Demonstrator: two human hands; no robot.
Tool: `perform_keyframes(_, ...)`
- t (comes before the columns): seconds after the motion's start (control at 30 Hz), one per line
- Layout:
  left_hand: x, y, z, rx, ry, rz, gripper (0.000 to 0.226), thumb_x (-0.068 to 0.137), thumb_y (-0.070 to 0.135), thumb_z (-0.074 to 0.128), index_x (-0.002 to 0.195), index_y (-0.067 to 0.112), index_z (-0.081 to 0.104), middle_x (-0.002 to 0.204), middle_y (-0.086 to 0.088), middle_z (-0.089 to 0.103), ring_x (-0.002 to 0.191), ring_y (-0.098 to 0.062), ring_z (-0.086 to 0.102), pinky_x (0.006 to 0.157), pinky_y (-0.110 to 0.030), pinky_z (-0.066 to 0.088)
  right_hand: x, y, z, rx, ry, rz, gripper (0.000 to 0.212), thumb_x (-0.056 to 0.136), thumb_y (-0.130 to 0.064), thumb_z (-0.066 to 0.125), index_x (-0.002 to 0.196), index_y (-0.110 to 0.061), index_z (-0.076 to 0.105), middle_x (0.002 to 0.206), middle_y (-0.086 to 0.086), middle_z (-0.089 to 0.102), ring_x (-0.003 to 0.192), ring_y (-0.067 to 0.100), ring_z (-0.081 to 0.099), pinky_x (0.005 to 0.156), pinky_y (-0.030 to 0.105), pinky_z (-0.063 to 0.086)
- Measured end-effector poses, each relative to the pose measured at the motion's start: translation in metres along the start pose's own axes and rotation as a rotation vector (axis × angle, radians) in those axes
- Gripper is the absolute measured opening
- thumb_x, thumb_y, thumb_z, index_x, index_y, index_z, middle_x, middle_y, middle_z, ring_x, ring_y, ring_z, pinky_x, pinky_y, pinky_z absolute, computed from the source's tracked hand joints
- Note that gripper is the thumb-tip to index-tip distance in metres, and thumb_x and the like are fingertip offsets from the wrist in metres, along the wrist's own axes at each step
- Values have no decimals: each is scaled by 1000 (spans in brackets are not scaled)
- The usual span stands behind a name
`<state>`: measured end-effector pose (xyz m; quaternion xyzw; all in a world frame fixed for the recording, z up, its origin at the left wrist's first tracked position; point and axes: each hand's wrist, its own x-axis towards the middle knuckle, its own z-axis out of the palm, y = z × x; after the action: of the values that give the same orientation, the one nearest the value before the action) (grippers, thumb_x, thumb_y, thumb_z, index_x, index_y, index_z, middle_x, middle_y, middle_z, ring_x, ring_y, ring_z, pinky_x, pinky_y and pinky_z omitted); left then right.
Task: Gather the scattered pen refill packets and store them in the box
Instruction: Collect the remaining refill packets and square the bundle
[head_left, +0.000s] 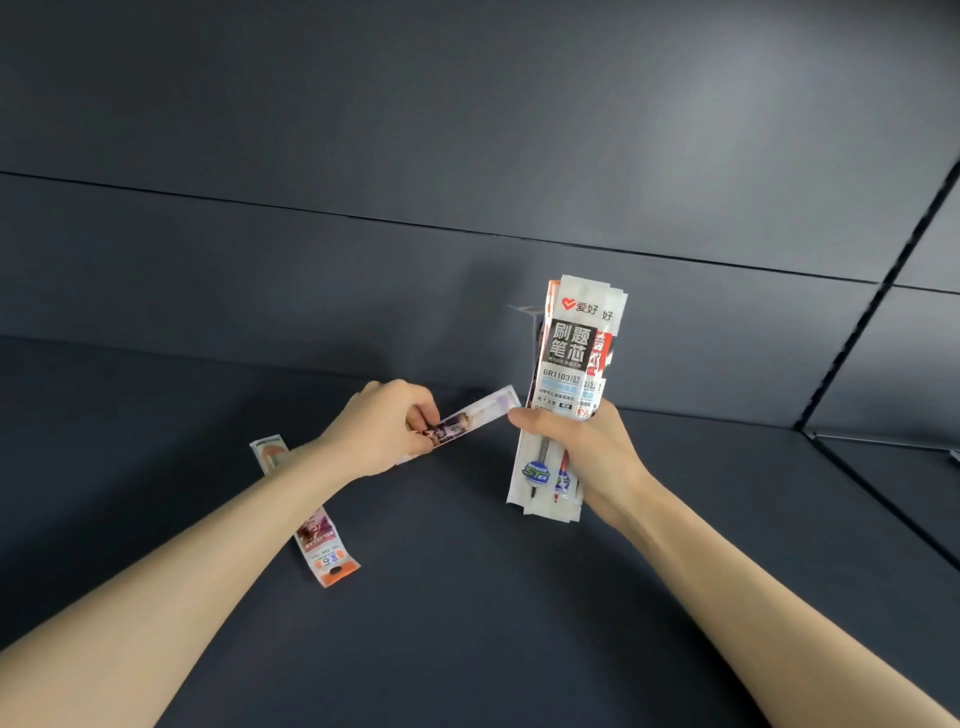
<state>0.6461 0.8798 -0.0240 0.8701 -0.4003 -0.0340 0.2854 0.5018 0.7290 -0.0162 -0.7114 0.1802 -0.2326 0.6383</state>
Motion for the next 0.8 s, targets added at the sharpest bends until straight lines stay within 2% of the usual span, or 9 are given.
perform_keyframes(0.1,-2,4,-3,-195,25,-54,17,73,8,75,88,14,70,71,6,65,67,-15,65,60,-22,50,-1,-1,-1,31,-3,23,31,79,-10,73,107,-12,60,93,6,67,90,27,65,86,46,53)
perform_keyframes(0.17,-7,9,-7,-409,82,-62,11,73,6,75,82,12,71,72,0,69,69,-13,64,65,-23,49,-3,-2,-1,106,-48,32,34,73,-12,75,105,-12,63,101,7,72,94,28,68,86,44,54)
perform_keyframes(0.27,-21,26,-15,-626,-10,-9,12,72,4,77,82,10,72,77,-7,71,72,-13,66,72,-25,51,-5,-7,4,221,-117,41,35,65,-16,73,99,-13,65,95,9,70,88,26,69,79,40,57)
perform_keyframes(0.37,-35,33,-21,-592,-142,38,14,72,2,77,83,7,71,82,-16,73,69,-17,66,68,-29,53,-8,-14,12,285,-173,15,41,68,-14,72,108,-7,64,97,12,71,86,26,70,77,43,57)
perform_keyframes(0.47,-46,19,-35,-540,-115,13,10,76,7,74,85,11,74,82,-13,73,60,-13,59,52,-23,46,-11,-19,20,252,-143,-23,26,72,-11,74,97,-13,66,81,3,70,76,19,68,67,36,55)
perform_keyframes(0.53,-54,4,-52,-531,-41,-36,9,79,9,72,84,15,75,82,-10,74,64,-15,63,56,-21,46,-11,-21,26,209,-92,-40,20,76,-8,73,91,-17,64,75,0,66,74,19,65,67,36,53)
perform_keyframes(0.63,-62,-20,-81,-413,50,-81,9,82,15,69,81,21,75,82,-2,74,78,-13,67,64,-19,48,-10,-24,40,140,-86,-73,24,73,-10,77,91,-16,63,71,-5,64,74,18,64,69,35,53)
perform_keyframes(0.73,-63,-35,-103,-208,-63,-27,11,84,23,65,81,27,75,85,0,73,86,-25,65,76,-33,48,-11,-32,63,-68,-167,-119,52,58,-23,86,103,-11,62,76,-8,67,72,10,67,65,26,53)
perform_keyframes(0.8,-59,-37,-111,-202,-110,72,10,85,25,66,85,28,75,85,3,73,84,-24,65,76,-38,51,-12,-37,82,-269,-245,-109,39,65,-17,83,100,-16,65,81,-9,70,76,7,68,69,24,53)
